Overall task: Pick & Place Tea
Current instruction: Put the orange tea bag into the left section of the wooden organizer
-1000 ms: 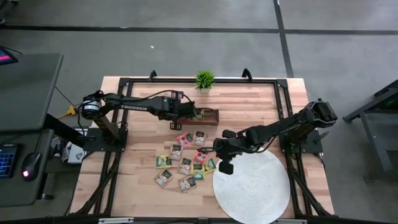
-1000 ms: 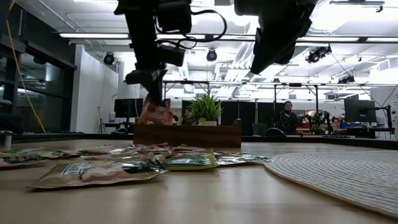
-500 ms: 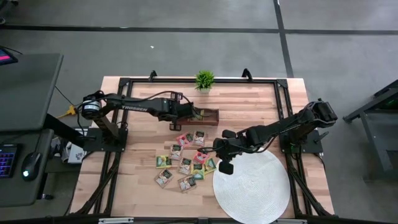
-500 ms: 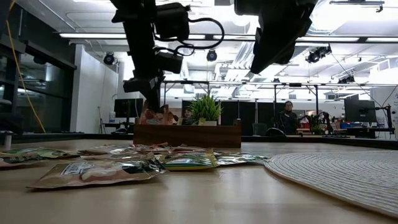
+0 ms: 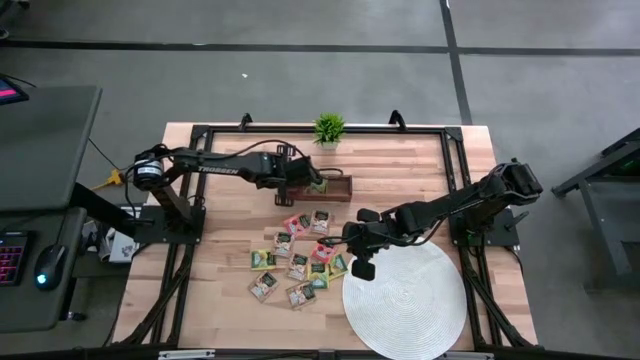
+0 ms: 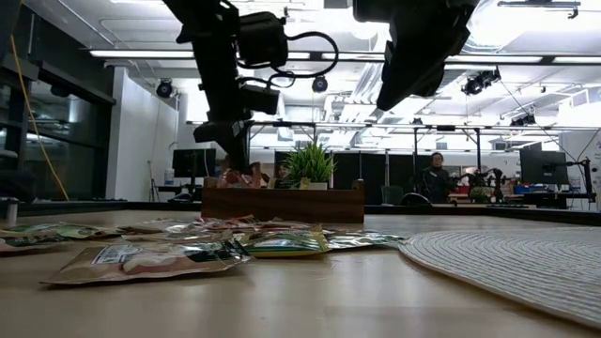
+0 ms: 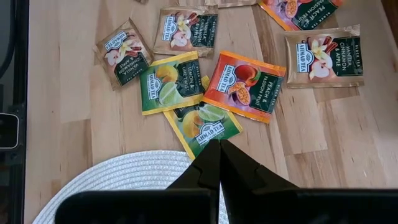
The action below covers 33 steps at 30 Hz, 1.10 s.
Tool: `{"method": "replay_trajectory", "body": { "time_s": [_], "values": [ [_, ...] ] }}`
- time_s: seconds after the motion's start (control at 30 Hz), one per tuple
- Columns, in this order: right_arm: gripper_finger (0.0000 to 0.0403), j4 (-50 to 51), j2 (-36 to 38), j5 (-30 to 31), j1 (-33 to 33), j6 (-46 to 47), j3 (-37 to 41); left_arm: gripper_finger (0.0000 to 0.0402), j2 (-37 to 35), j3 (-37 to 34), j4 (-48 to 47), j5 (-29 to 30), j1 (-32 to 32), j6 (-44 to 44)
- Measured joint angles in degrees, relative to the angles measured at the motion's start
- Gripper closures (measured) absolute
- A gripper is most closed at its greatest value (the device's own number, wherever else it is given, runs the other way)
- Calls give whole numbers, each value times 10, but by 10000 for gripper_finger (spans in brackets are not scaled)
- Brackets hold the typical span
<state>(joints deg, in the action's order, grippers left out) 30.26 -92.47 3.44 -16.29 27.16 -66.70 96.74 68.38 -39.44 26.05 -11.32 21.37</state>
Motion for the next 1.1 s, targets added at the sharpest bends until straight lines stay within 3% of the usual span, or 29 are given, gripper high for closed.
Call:
{"method": "replay_trajectory", "body": {
  "time_s": [0.33, 0.63, 0.77, 0.93, 1.1],
  "values": [
    [402, -1, 0, 0, 0, -1, 0, 393, 3, 0, 3, -31, -3, 42],
    [402, -1, 0, 0, 0, -1, 0, 311, 3, 0, -3, -33, -3, 40],
    [402, -1, 0, 0, 0, -1, 0, 293, 3, 0, -18, -54, -3, 20],
    [402, -1, 0, 0, 0, -2, 0, 305, -17, 1, -50, -56, 4, -34],
    [402, -14, 0, 23, 0, -2, 0, 359, -33, 1, -72, -47, 48, -58]
  ]
}}
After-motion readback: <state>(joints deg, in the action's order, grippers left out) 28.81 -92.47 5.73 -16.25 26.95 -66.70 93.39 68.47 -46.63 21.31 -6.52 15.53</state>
